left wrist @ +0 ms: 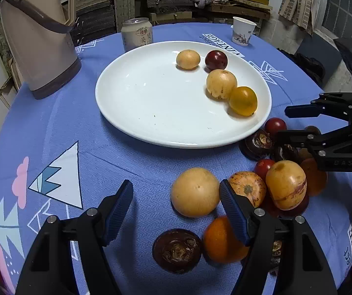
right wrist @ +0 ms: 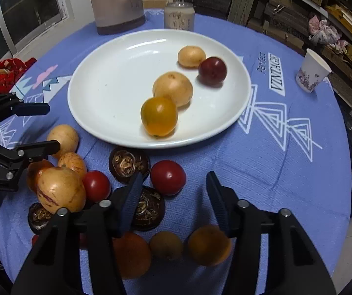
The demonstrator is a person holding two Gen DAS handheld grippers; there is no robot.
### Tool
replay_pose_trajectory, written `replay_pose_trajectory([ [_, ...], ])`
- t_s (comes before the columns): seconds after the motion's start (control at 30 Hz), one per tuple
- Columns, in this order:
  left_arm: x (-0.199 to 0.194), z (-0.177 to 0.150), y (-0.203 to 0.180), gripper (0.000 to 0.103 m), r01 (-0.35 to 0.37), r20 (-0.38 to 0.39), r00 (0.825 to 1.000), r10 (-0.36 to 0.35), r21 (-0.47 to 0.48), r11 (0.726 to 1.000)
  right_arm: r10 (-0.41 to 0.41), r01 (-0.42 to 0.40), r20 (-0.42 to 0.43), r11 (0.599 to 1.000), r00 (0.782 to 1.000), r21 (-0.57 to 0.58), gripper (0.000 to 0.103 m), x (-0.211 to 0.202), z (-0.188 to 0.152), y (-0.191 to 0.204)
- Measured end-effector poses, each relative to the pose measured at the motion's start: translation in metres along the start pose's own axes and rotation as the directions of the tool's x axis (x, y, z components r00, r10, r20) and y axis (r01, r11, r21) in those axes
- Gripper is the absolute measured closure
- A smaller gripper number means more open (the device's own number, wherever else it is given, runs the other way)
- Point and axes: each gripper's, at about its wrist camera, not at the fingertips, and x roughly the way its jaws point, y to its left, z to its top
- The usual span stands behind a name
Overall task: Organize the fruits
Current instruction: 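Withdraw both tools from the plate toward the remaining fruits, then grasp a large pale yellow fruit with the left tool while the right tool grasps a red tomato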
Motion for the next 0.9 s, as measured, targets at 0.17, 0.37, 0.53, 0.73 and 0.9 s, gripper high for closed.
replay_pose_trajectory([
  [0.17, 0.004, -0.003, -0.002, 0.029, 0.011, -0.008, 1.000, -0.011, 0.009, 1.000, 0.016, -0.016, -0.002, 1.000, 1.000, 0.009, 0.058, 0.004, 0.001, 0.001],
  [0.37, 0.008, -0.005, -0.001, 0.028, 0.024, -0.014, 1.000, -0.024, -0.003, 1.000, 0.041, -0.041, -0.010, 0.999, 0.999, 0.018, 0.069, 0.005, 0.002, 0.004],
  [0.53, 0.013, -0.005, 0.000, 0.033, 0.041, 0.002, 0.999, -0.041, -0.023, 0.999, 0.057, -0.055, -0.027, 0.996, 0.998, 0.076, 0.071, 0.013, 0.003, -0.006],
  [0.73, 0.013, -0.004, -0.004, 0.057, 0.093, 0.007, 0.996, -0.093, -0.011, 0.996, 0.030, -0.027, -0.032, 0.995, 0.999, 0.093, 0.072, 0.015, 0.004, -0.006],
  [0.9, 0.013, -0.002, 0.001, 0.057, 0.090, 0.013, 0.996, -0.089, -0.044, 0.995, 0.036, -0.035, -0.006, 0.994, 0.999, 0.100, 0.073, 0.007, 0.005, -0.008],
])
